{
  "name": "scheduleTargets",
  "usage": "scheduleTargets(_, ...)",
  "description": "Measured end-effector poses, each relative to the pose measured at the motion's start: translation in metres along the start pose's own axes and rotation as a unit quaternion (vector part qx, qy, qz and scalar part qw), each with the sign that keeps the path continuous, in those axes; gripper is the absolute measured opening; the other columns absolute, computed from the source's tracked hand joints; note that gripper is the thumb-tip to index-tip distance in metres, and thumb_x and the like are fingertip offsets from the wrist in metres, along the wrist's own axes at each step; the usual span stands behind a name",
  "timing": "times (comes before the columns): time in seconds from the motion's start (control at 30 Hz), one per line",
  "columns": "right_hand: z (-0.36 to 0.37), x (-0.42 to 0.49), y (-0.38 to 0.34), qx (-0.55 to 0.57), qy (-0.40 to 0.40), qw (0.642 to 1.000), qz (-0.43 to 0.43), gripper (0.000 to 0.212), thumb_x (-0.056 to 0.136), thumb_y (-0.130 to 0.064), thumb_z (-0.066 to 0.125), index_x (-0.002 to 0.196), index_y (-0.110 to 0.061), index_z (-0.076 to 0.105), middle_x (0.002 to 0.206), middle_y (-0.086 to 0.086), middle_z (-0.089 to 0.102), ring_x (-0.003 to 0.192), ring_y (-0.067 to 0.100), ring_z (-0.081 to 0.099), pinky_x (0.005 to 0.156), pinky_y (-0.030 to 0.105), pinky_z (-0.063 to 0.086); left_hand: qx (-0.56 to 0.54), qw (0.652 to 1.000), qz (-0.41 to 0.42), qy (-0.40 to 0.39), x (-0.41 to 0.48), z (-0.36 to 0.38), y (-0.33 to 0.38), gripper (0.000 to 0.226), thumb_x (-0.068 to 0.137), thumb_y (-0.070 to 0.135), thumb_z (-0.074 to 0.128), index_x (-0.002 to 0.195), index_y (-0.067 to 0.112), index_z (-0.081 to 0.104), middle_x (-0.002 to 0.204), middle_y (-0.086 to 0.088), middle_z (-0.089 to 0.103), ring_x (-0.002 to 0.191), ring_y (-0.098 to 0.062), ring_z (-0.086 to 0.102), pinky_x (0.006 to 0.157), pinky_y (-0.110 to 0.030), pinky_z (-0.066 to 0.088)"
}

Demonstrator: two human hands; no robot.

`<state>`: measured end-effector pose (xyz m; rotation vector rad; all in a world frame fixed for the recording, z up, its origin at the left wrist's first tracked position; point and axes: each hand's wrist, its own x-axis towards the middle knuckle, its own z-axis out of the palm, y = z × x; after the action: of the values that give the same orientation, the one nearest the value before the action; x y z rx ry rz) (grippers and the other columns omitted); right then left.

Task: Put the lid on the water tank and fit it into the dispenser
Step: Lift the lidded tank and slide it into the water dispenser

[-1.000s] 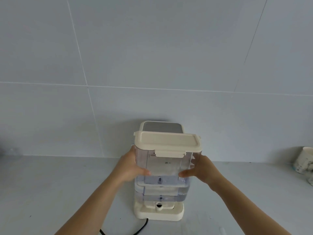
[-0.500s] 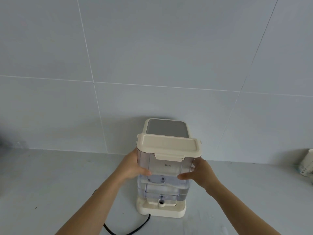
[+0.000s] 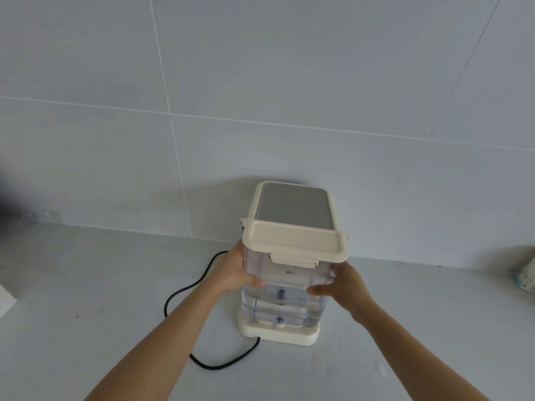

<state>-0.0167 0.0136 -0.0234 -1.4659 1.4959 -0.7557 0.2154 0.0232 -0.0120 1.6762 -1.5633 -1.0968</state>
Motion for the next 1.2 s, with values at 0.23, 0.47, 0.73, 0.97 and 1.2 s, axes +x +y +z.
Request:
scheduleTargets(0.23,0.001,0.0,0.005,-0.003,-0.01,1.0,-0.006,0.077,0.054,-0.01,0.083,0.12,-0.022,0.045,0.116,-0.002,0.059,0.108,0.021,0.053,0.083,0.029,0.041,-0.004,1.0,0.0,-0.004,-0.001,0.004,-0.005,0.086,0.058,0.005,0.08,0.132,0.018,0.037,0.126,-0.002,0.056,0.118,-0.021,0.05,0.101,-0.037,0.042)
scheduleTargets(0.47,0.002,0.0,0.01,-0.018,-0.02,1.0,-0.004,0.078,0.059,-0.012,0.081,0.126,-0.021,0.043,0.12,-0.002,0.057,0.108,0.02,0.051,0.085,0.028,0.039,0.014,1.0,-0.017,-0.016,-0.003,0.004,-0.008,0.077,0.061,0.006,0.08,0.128,0.011,0.042,0.122,-0.007,0.059,0.115,-0.024,0.054,0.101,-0.04,0.043)
scheduleTargets(0.73,0.003,-0.001,0.012,-0.017,-0.026,1.0,-0.005,0.079,0.06,-0.013,0.08,0.128,-0.023,0.04,0.122,-0.002,0.056,0.109,0.019,0.05,0.085,0.028,0.037,0.028,0.999,-0.025,-0.025,-0.004,0.006,-0.01,0.081,0.066,0.011,0.077,0.134,0.012,0.033,0.13,-0.008,0.054,0.12,-0.024,0.05,0.105,-0.041,0.039)
scheduleTargets(0.97,0.004,-0.008,0.011,-0.021,-0.028,0.999,-0.011,0.088,0.063,-0.019,0.079,0.134,-0.02,0.028,0.132,0.001,0.05,0.12,0.026,0.046,0.095,0.034,0.039,0.115,0.993,-0.005,0.011,-0.017,0.012,-0.009,0.083,0.074,0.028,0.07,0.139,0.012,0.021,0.138,-0.008,0.047,0.125,-0.026,0.045,0.09,-0.025,0.037)
scheduleTargets(1.2,-0.003,-0.025,-0.001,-0.099,0.044,0.991,-0.073,0.108,0.065,-0.046,0.072,0.141,-0.017,0.001,0.149,0.006,0.029,0.135,0.029,0.033,0.108,0.05,0.035,0.13,0.987,-0.017,0.098,-0.038,0.023,0.006,0.103,0.082,0.041,0.058,0.14,0.002,-0.018,0.156,-0.014,-0.01,0.145,-0.025,-0.005,0.118,-0.04,0.009)
